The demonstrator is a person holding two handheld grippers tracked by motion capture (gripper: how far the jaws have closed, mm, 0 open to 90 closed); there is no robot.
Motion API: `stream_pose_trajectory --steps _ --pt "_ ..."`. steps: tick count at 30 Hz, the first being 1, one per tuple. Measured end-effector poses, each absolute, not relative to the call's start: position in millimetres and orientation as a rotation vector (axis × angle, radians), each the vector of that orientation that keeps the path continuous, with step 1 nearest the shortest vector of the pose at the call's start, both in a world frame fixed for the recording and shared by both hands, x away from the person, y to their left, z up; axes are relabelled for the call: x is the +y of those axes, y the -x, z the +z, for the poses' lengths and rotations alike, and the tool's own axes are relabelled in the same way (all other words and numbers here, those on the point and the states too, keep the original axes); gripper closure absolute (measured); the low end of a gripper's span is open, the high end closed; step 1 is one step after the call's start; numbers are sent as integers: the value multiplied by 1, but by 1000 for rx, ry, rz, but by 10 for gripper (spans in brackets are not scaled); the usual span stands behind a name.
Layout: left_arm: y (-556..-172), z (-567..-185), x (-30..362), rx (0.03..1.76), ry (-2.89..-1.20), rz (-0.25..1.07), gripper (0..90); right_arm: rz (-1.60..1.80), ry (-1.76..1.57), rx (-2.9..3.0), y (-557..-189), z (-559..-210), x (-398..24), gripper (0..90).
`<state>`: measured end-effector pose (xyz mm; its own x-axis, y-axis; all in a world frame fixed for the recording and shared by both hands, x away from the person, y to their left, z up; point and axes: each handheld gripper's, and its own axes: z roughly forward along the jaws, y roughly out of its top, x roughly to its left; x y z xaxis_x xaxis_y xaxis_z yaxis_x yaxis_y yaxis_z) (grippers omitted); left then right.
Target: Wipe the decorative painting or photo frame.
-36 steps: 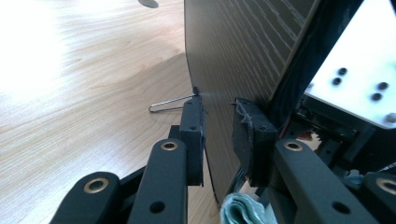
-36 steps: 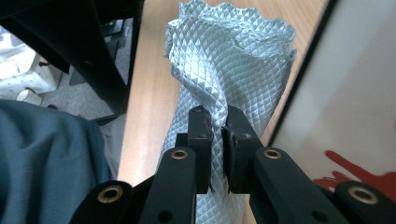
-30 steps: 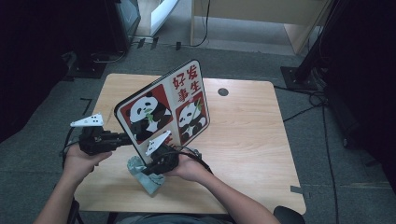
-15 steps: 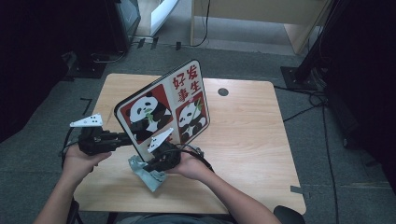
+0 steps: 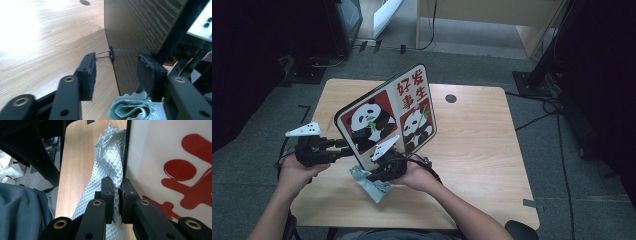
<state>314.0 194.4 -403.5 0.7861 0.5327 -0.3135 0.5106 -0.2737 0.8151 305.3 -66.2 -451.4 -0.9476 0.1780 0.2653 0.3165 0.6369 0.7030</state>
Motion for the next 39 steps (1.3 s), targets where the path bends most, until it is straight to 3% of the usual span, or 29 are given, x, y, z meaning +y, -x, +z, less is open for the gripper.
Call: stream_pose_trajectory --steps 5,14,39 --pt "-315 -406 195 780 -1926 50 413 -1205 420 -2681 -306 -450 -67 842" --pt "-320 -411 201 805 -1933 62 374 -1227 453 -2662 -307 -447 -68 843" --pt "-331 -424 211 868 -1939 77 326 -1342 503 -2626 -305 -417 -72 843"
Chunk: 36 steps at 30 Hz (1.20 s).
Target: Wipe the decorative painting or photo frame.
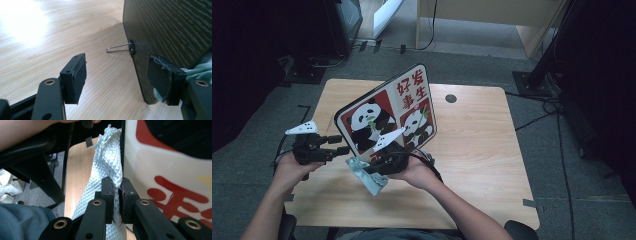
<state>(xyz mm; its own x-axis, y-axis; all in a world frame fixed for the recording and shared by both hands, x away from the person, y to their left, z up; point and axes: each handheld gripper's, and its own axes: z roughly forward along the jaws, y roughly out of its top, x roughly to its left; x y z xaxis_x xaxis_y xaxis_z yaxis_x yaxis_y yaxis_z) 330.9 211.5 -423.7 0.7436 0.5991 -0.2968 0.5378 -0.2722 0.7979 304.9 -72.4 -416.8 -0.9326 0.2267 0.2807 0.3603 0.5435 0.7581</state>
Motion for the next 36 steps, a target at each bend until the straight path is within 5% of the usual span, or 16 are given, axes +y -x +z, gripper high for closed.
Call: stream_pose_trajectory --steps 36 --pt "-316 -425 221 872 -1944 139 327 -1501 495 -2566 -310 -365 -70 843"
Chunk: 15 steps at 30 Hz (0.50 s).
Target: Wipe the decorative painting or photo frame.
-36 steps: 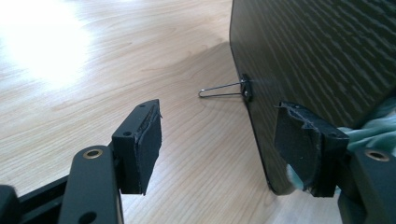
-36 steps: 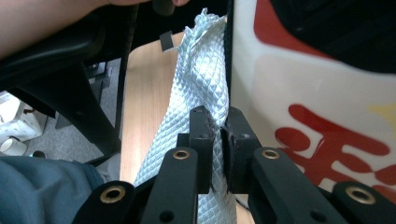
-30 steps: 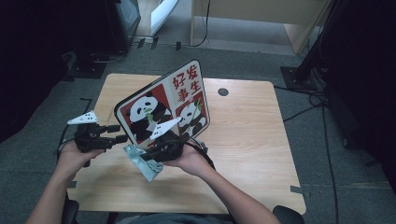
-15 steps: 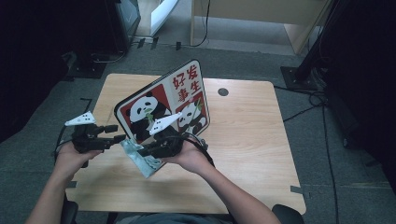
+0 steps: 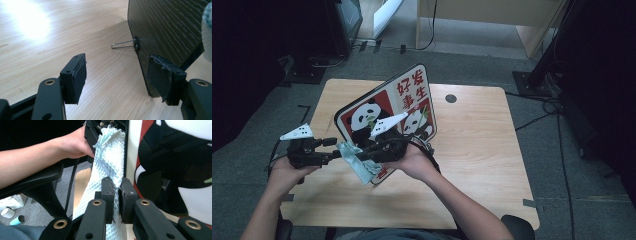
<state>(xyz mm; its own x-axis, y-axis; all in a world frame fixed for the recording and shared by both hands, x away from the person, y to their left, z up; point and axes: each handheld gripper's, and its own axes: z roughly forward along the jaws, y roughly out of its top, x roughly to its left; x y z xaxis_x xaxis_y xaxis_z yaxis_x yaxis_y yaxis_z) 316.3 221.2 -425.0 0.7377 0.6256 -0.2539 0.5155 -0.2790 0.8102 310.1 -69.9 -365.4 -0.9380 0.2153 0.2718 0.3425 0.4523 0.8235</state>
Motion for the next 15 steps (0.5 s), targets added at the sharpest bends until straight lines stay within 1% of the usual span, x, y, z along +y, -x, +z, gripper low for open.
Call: stream_pose_trajectory --steps 15 --pt "-302 -422 218 835 -1951 124 327 -1553 482 -2556 -315 -348 -68 842"
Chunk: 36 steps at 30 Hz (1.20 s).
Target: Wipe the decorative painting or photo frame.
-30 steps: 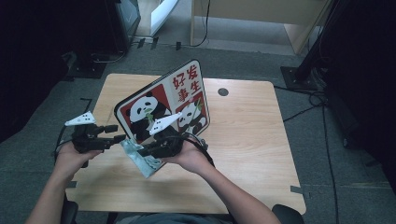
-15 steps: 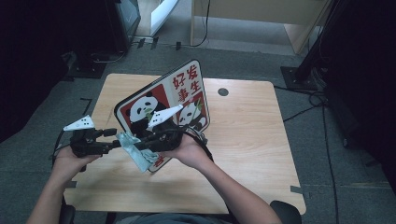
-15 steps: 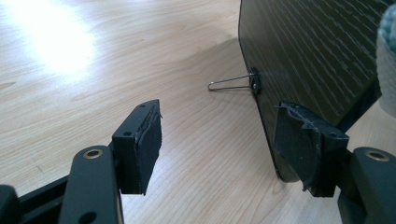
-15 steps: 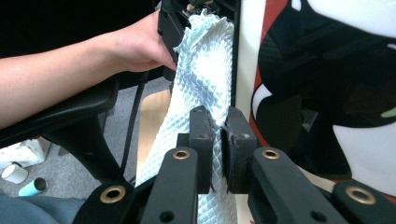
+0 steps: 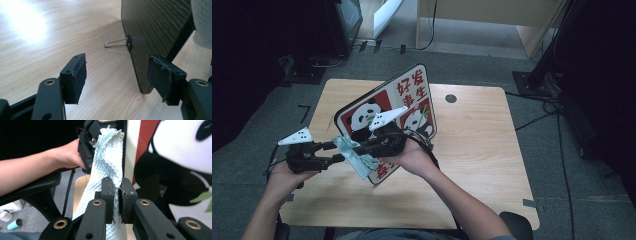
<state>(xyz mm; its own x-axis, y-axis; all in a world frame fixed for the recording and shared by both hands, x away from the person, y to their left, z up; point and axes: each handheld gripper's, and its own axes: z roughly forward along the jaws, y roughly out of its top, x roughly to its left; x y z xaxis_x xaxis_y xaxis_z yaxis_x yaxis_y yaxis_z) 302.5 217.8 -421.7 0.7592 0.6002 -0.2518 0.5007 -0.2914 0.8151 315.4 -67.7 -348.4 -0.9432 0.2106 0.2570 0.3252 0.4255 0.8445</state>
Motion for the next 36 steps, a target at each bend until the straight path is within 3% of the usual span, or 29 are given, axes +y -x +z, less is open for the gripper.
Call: stream_pose_trajectory --steps 18,27,30,32,36 --pt "-288 -409 204 745 -1913 115 330 -1598 492 -2547 -325 -313 -63 842" --pt "-291 -404 202 686 -1872 -35 244 -1618 487 -2561 -329 -290 -64 842" --pt "-290 -402 201 694 -1880 -17 267 -1640 479 -2562 -331 -283 -64 843" --pt "-288 -400 199 699 -1893 5 344 -1642 479 -2563 -334 -276 -65 843" --pt "-286 -397 196 693 -1904 22 405 -1663 477 -2572 -338 -268 -68 843"
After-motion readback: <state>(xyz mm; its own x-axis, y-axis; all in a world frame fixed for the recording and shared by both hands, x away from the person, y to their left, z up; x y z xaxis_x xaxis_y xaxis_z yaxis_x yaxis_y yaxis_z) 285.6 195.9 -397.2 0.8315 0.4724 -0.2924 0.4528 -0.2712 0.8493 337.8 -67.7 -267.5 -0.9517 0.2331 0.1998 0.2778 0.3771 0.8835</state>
